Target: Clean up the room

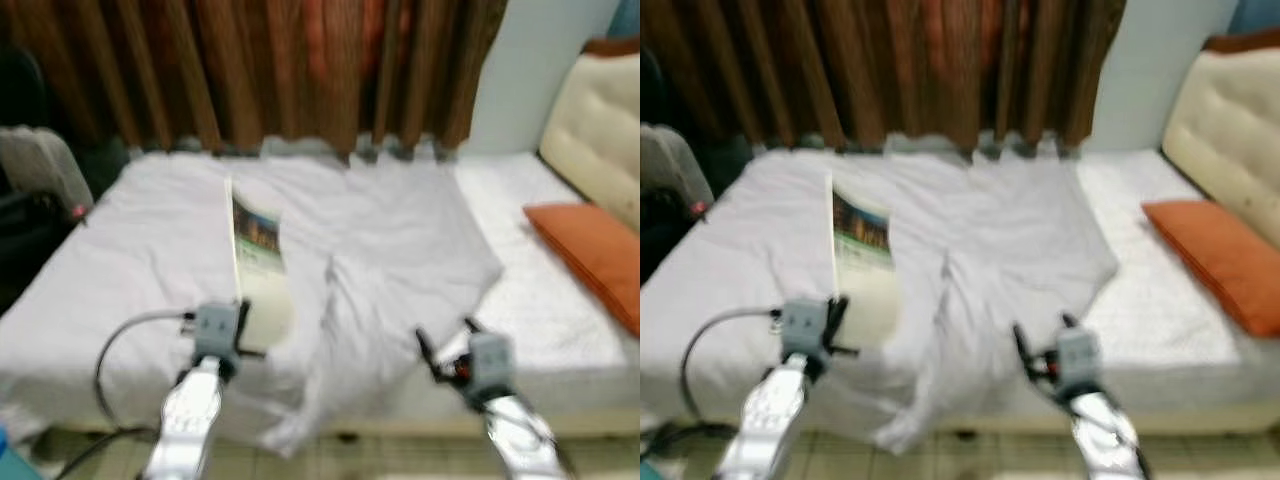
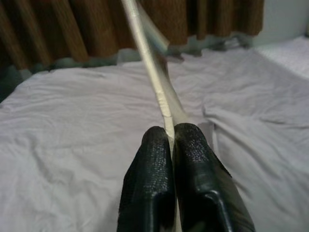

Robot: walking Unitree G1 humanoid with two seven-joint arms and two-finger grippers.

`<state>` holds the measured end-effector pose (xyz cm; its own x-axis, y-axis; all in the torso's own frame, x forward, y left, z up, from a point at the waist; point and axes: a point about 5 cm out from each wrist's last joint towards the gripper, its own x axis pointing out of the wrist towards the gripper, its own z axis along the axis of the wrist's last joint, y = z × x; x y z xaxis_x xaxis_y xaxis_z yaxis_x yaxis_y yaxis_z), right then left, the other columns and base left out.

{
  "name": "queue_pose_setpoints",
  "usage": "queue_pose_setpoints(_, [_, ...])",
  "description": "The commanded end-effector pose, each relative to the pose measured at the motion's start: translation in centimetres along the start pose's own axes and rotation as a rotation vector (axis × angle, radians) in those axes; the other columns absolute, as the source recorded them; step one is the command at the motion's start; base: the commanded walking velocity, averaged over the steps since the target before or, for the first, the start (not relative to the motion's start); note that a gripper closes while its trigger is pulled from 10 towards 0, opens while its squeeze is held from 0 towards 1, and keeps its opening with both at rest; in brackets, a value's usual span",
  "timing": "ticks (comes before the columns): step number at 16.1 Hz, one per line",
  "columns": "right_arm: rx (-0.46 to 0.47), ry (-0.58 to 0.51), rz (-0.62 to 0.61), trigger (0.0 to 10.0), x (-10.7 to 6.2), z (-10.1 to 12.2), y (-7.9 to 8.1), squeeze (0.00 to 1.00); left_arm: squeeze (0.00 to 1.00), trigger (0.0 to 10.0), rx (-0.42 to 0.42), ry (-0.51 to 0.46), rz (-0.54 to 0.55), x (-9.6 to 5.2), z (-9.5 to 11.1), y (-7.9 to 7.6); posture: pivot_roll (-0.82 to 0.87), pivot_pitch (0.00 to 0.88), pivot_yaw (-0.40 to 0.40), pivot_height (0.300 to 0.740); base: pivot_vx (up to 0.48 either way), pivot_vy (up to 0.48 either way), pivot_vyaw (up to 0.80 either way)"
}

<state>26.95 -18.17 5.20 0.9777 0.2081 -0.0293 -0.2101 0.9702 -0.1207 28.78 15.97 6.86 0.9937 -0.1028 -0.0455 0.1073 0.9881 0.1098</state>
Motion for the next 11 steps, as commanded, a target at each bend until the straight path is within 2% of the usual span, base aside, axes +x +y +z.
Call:
queue_pose_setpoints(1, [-0.022,0.005,-0.022,10.0,0.2,0.1,-0.9,0.00,0.00,10.0,0.019,-0.044,0.002,1.0,1.2,-0.1,0.00,0.000,0.024,0.740,0.255,-0.405,0.00])
queue_pose_setpoints(2, [-0.026,-0.008,-0.021,10.0,0.9,0.6,-0.9,0.00,0.00,10.0,0.022,-0.045,0.018,1.5,1.5,0.4,0.00,0.000,0.025,0.740,0.255,-0.405,0.00])
queue_pose_setpoints(4, [-0.024,-0.011,-0.023,10.0,1.2,0.9,-1.2,0.00,0.00,10.0,0.028,-0.036,0.031,1.6,1.6,1.1,0.00,0.000,0.027,0.740,0.255,-0.405,0.00])
queue_pose_setpoints(11, [-0.016,0.000,-0.022,10.0,1.1,0.7,-1.2,0.00,0.00,10.0,0.036,-0.002,0.044,1.3,1.0,1.1,0.00,0.000,0.028,0.740,0.255,-0.404,0.00])
